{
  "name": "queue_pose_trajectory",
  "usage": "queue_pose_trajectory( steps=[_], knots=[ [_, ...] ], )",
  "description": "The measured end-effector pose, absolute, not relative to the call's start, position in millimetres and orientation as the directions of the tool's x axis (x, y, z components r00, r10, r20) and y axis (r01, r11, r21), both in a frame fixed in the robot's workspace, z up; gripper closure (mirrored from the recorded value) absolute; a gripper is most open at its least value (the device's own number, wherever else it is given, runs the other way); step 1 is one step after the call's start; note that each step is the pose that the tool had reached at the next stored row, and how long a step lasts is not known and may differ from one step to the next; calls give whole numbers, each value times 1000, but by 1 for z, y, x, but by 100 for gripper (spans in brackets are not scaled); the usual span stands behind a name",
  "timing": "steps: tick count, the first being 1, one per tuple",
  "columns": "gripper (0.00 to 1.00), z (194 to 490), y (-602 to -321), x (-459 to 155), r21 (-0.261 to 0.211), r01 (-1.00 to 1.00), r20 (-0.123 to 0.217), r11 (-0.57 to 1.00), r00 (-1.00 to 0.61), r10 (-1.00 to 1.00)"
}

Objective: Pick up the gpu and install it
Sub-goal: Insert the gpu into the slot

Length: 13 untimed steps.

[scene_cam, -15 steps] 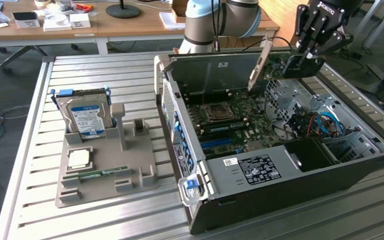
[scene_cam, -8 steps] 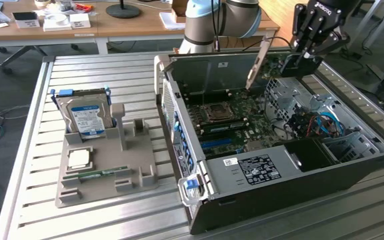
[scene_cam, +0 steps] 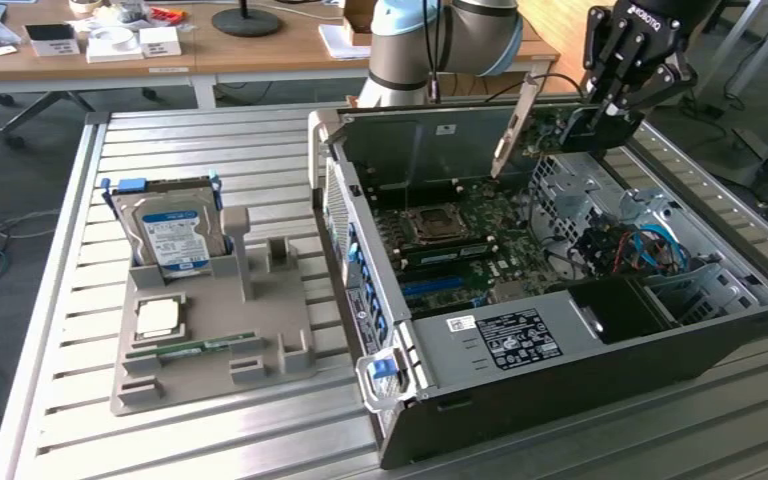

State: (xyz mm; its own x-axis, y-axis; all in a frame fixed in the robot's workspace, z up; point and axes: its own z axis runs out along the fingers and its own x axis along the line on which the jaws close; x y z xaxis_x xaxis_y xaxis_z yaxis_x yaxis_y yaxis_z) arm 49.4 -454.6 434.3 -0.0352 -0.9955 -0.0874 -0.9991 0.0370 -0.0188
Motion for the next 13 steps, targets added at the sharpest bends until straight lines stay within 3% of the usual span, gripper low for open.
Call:
queue_pose_trajectory(
  steps=[13],
  knots=[
    [73, 434, -458, 49, -19, -999, -87, 37, -35, -996]
  ],
)
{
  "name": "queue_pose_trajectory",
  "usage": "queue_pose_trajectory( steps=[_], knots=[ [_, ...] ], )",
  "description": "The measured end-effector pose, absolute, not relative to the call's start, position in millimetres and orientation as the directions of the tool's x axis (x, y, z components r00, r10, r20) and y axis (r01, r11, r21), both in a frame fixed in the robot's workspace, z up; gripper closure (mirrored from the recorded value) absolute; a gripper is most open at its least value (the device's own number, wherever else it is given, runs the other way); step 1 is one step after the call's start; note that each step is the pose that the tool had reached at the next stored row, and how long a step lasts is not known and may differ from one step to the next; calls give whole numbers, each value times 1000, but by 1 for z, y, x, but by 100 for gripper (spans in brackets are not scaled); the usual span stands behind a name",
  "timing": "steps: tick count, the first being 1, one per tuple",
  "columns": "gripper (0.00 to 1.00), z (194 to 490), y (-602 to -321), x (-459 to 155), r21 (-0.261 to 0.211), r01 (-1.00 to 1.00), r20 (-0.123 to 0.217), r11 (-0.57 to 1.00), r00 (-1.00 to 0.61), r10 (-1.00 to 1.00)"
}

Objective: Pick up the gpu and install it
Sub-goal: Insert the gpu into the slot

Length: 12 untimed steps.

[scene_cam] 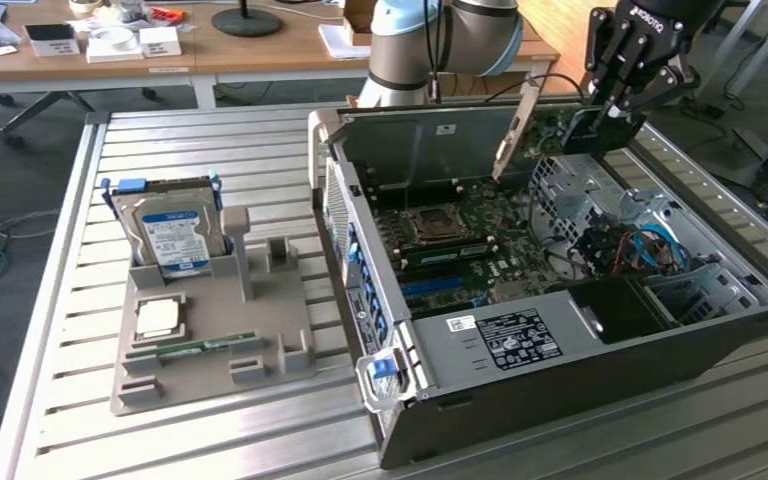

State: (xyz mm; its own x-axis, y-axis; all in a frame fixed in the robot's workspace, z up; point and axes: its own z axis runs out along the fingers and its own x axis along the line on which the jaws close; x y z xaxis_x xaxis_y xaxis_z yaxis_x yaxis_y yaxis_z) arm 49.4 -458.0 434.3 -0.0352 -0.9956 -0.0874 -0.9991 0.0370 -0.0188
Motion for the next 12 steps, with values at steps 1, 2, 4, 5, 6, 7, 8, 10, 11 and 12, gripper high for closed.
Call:
queue_pose_trajectory(
  steps=[1, 2, 4, 5, 6, 7, 8, 10, 11, 12],
  knots=[
    [73, 434, -458, 49, -19, -999, -87, 37, -35, -996],
    [73, 434, -458, 49, -19, -999, -87, 37, -35, -996],
    [73, 434, -458, 49, -19, -999, -87, 37, -35, -996],
    [73, 434, -458, 49, -19, -999, -87, 37, -35, -996],
    [73, 434, -458, 49, -19, -999, -87, 37, -35, -996],
    [73, 434, -458, 49, -19, -999, -87, 37, -35, -996],
    [73, 434, -458, 49, -19, -999, -87, 37, -35, -996],
    [73, 434, -458, 49, -19, -999, -87, 37, -35, -996],
    [73, 434, -458, 49, -19, -999, -87, 37, -35, -996],
    [73, 434, -458, 48, -19, -999, -88, 37, -35, -996]
  ],
)
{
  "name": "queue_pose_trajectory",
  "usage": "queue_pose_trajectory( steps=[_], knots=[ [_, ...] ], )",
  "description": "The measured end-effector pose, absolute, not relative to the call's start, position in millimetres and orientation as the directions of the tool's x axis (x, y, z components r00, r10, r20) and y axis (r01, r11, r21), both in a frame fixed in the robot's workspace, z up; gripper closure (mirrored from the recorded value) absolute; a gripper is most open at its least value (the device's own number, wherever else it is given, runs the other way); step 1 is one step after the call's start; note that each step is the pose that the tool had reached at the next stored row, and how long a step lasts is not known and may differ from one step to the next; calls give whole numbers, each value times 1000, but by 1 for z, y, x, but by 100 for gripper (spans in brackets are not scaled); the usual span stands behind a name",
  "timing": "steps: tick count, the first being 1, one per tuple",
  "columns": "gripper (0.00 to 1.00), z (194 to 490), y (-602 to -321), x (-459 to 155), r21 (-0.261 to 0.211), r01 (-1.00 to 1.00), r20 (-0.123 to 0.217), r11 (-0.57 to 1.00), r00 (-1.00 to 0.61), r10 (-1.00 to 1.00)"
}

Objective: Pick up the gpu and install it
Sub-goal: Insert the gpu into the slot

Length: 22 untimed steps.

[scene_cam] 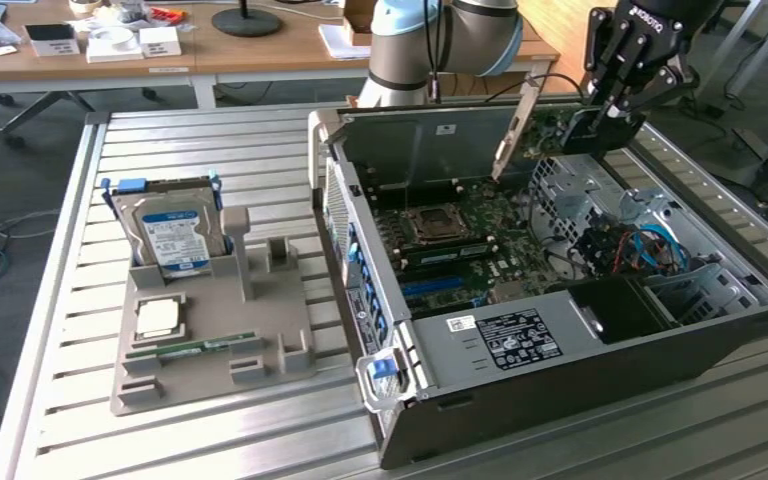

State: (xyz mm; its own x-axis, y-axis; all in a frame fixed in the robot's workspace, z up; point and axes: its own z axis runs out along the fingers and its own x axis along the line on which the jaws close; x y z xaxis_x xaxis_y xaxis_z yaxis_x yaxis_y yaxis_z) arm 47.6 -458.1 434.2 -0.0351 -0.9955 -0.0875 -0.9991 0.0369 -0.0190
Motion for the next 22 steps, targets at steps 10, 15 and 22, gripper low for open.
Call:
queue_pose_trajectory(
  steps=[10, 15, 22],
  knots=[
    [73, 430, -458, 34, -24, -999, -87, 36, -34, -996],
    [73, 424, -458, 24, -29, -999, -88, 36, -33, -996],
    [73, 411, -459, 18, -29, -999, -86, 36, -33, -996]
  ],
)
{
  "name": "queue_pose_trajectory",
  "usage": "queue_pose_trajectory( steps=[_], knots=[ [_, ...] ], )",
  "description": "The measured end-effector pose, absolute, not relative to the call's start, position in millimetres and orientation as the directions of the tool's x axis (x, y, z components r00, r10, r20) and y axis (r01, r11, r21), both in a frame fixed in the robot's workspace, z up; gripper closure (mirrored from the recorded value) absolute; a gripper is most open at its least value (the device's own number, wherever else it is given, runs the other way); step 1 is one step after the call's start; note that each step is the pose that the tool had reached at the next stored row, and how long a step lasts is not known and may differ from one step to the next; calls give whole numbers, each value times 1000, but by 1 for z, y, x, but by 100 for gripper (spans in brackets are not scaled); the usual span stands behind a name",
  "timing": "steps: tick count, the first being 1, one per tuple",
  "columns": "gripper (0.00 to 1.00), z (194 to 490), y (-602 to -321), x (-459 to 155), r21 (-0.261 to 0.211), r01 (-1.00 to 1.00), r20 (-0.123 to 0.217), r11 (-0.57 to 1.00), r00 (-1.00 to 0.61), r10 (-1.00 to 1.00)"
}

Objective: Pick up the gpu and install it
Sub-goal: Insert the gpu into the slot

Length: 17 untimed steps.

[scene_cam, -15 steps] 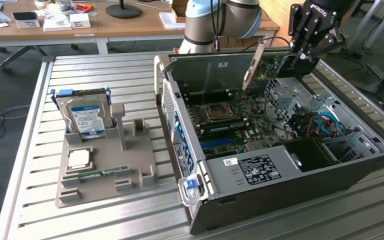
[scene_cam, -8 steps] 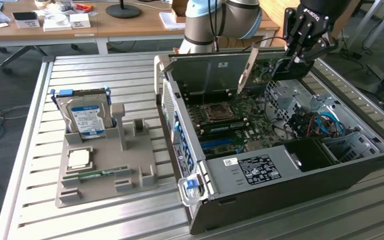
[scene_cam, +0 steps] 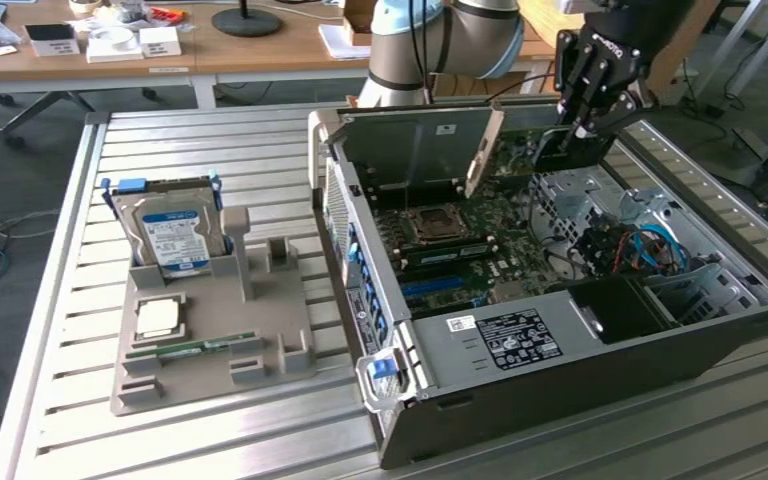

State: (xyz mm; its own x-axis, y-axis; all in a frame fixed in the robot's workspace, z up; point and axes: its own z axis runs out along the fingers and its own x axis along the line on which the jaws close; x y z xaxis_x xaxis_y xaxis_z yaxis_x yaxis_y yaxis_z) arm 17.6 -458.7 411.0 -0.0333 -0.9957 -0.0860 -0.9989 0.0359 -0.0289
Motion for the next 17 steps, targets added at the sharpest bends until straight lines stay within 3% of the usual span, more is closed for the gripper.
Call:
queue_pose_trajectory(
  steps=[17],
  knots=[
    [73, 399, -459, 3, -29, -999, -83, 38, -35, -996]
  ],
)
